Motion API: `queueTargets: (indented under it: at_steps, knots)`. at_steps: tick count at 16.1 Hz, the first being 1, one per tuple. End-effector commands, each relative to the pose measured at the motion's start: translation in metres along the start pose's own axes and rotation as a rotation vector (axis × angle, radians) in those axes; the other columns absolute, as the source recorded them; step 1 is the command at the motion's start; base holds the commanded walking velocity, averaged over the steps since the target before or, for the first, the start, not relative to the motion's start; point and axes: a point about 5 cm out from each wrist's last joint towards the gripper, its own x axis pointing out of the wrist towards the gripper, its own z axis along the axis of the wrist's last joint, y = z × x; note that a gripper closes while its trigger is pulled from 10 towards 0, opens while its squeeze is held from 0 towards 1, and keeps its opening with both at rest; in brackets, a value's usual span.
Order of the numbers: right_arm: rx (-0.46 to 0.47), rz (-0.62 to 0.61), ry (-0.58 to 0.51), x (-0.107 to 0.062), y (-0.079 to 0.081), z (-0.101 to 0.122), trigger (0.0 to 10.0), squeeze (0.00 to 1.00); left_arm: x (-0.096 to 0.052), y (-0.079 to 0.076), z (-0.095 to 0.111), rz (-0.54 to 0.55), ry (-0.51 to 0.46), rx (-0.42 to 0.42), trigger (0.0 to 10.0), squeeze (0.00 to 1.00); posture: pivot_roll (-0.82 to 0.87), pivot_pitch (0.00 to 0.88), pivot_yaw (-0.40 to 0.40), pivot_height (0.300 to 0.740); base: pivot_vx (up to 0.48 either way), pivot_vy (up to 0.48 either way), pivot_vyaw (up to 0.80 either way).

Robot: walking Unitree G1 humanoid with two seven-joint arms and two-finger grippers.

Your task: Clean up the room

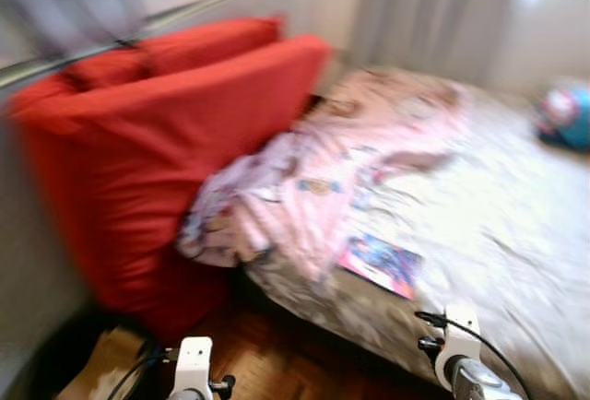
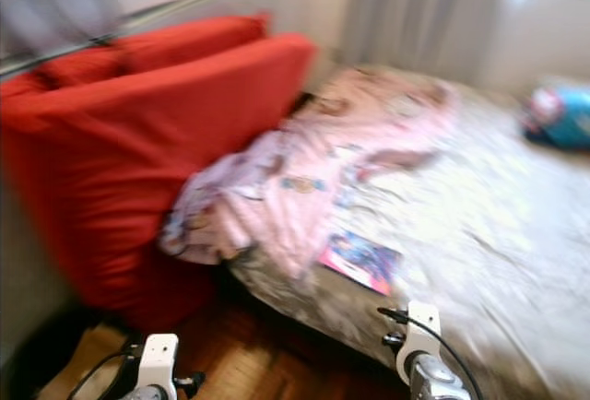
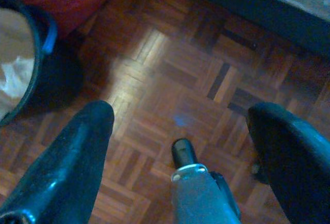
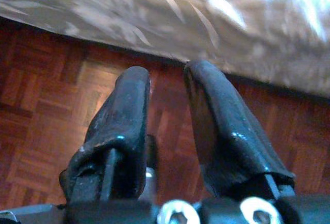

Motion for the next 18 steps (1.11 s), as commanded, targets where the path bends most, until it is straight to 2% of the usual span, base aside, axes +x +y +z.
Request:
queueTargets:
  at_steps: [1, 5, 7, 10, 11, 13, 14, 15, 18]
  knots:
    - [0.000, -0.011, 0.000, 0.000, -0.003, 0.001, 10.0, 0.00, 0.000, -0.005, -0.002, -0.011, 0.011, 0.009, 10.0, 0.00, -0.03, 0.000, -0.014, 0.740, 0.000, 0.000, -0.76]
    - [0.047, -0.039, -0.127, -0.001, -0.004, 0.010, 10.0, 0.00, 0.000, -0.003, -0.001, -0.010, 0.000, 0.011, 10.0, 0.00, -0.02, 0.000, -0.010, 0.740, 0.000, 0.000, 0.00]
    - [0.037, -0.041, -0.168, -0.002, -0.003, 0.013, 10.0, 0.00, 0.000, -0.003, 0.000, -0.010, -0.001, 0.012, 10.0, 0.00, -0.03, 0.000, -0.005, 0.740, 0.000, 0.000, 0.00]
    - [0.036, -0.044, -0.304, -0.005, -0.003, 0.023, 10.0, 0.00, 0.000, -0.004, -0.001, -0.013, 0.001, 0.022, 10.0, 0.00, -0.04, 0.000, 0.001, 0.740, 0.000, 0.000, 0.00]
    - [0.046, -0.076, -0.369, -0.008, -0.004, 0.027, 10.0, 0.00, 0.000, -0.004, -0.001, -0.015, 0.001, 0.024, 10.0, 0.00, -0.04, 0.000, 0.000, 0.740, 0.000, 0.000, 0.00]
    - [0.099, -0.070, -0.426, -0.010, -0.004, 0.029, 10.0, 0.00, 0.000, -0.004, -0.002, -0.017, 0.003, 0.027, 10.0, 0.00, -0.05, 0.000, 0.004, 0.740, 0.000, 0.000, 0.00]
    - [0.089, -0.062, -0.557, -0.014, -0.002, 0.054, 10.0, 0.00, 0.000, -0.004, -0.003, -0.017, 0.005, 0.029, 10.0, 0.00, -0.05, 0.000, 0.005, 0.740, 0.000, 0.000, 0.00]
    - [0.046, -0.051, -0.812, -0.028, 0.004, 0.108, 10.0, 0.00, -0.001, -0.004, -0.004, -0.018, 0.007, 0.031, 10.0, 0.00, -0.06, 0.000, 0.006, 0.740, 0.000, 0.000, 0.00]
    - [0.018, -0.053, -0.901, -0.035, 0.009, 0.120, 10.0, 0.00, -0.001, -0.003, -0.006, -0.017, 0.012, 0.036, 10.0, 0.00, -0.07, 0.000, 0.009, 0.740, 0.000, 0.000, 0.00]
